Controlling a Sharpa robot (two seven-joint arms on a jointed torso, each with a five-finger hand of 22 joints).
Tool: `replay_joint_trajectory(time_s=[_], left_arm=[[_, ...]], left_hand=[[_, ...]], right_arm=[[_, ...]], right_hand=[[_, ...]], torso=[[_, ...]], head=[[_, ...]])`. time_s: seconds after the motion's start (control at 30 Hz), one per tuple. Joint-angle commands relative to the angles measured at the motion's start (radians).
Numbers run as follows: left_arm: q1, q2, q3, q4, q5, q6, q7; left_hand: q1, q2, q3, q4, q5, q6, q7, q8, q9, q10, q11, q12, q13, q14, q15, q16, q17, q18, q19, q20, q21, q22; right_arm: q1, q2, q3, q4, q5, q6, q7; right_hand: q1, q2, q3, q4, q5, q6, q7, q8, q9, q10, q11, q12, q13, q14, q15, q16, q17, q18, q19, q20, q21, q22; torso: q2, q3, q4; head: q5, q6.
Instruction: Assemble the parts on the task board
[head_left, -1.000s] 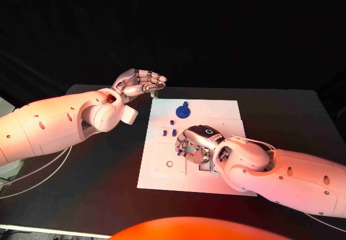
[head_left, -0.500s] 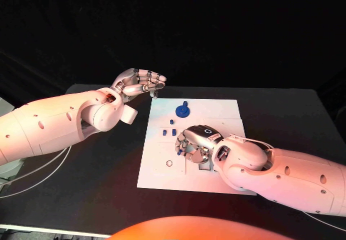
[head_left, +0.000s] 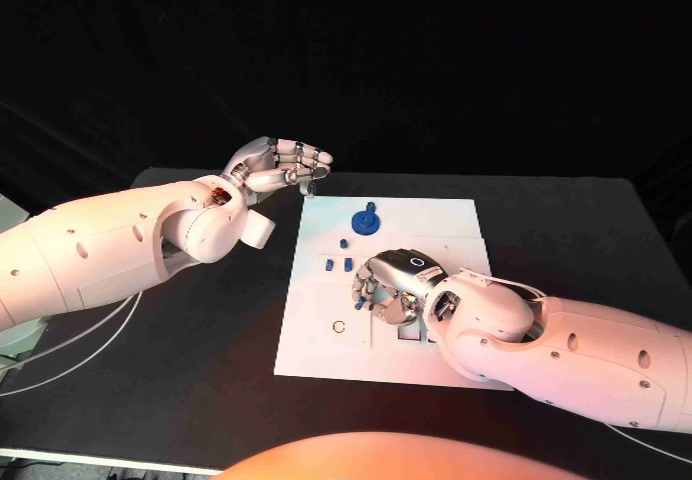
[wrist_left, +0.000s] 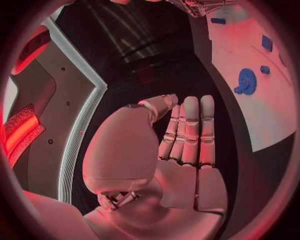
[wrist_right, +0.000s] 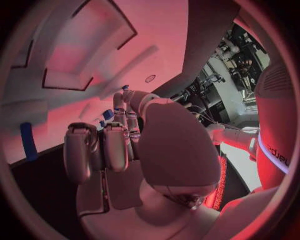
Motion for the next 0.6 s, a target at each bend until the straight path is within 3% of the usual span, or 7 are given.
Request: replay_joint_trajectory(time_s=[0.03, 0.27, 0.6], left_arm=[[0.001, 0.0, 0.001, 0.003, -0.007, 0.019, 0.002], [0.001, -0.001, 0.001, 0.003, -0.008, 0.02, 0.0], [0.001, -0.003, 0.001, 0.005, -0.012, 0.021, -0.003]], left_hand=[[-0.003, 0.008, -0.007, 0.0, 0.002, -0.005, -0.001, 0.005, 0.001, -0.008, -0.001, 0.002, -0.002, -0.005, 0.002, 0.0, 0.0, 0.015, -0.004, 0.005, -0.006, -0.001], [-0.004, 0.008, -0.008, 0.0, 0.002, -0.005, -0.001, 0.006, 0.001, -0.009, -0.001, 0.002, -0.002, -0.003, 0.002, 0.002, 0.001, 0.015, -0.003, 0.005, -0.006, -0.001], [-0.004, 0.008, -0.008, 0.0, 0.002, -0.005, -0.001, 0.006, 0.001, -0.009, -0.001, 0.002, -0.002, -0.003, 0.002, 0.002, 0.001, 0.015, -0.003, 0.005, -0.006, -0.001]], right_arm=[[-0.001, 0.001, 0.0, 0.0, -0.02, -0.004, -0.012], [-0.001, 0.004, 0.0, -0.001, -0.019, 0.02, -0.011], [-0.001, 0.019, -0.002, -0.003, -0.031, 0.105, -0.036]], right_hand=[[-0.005, 0.008, 0.003, -0.002, 0.003, -0.001, 0.004, 0.003, 0.002, 0.035, -0.028, -0.003, 0.001, 0.058, 0.003, 0.006, 0.03, -0.01, 0.053, 0.002, 0.0, 0.227], [-0.006, 0.008, 0.004, -0.004, 0.004, -0.001, 0.004, 0.003, 0.002, 0.036, -0.028, -0.003, 0.001, 0.058, 0.003, 0.006, 0.029, -0.01, 0.054, 0.003, 0.001, 0.228], [-0.007, 0.008, 0.004, -0.004, 0.004, -0.001, 0.005, 0.003, 0.003, 0.036, -0.027, -0.004, 0.001, 0.058, 0.004, 0.006, 0.029, -0.011, 0.054, 0.003, 0.002, 0.228]], torso=[[0.0, -0.0005, -0.0006], [0.0, -0.0009, 0.0001], [0.0, -0.0008, 0.0008]], head=[[0.001, 0.0], [0.001, -0.001], [0.002, -0.005]])
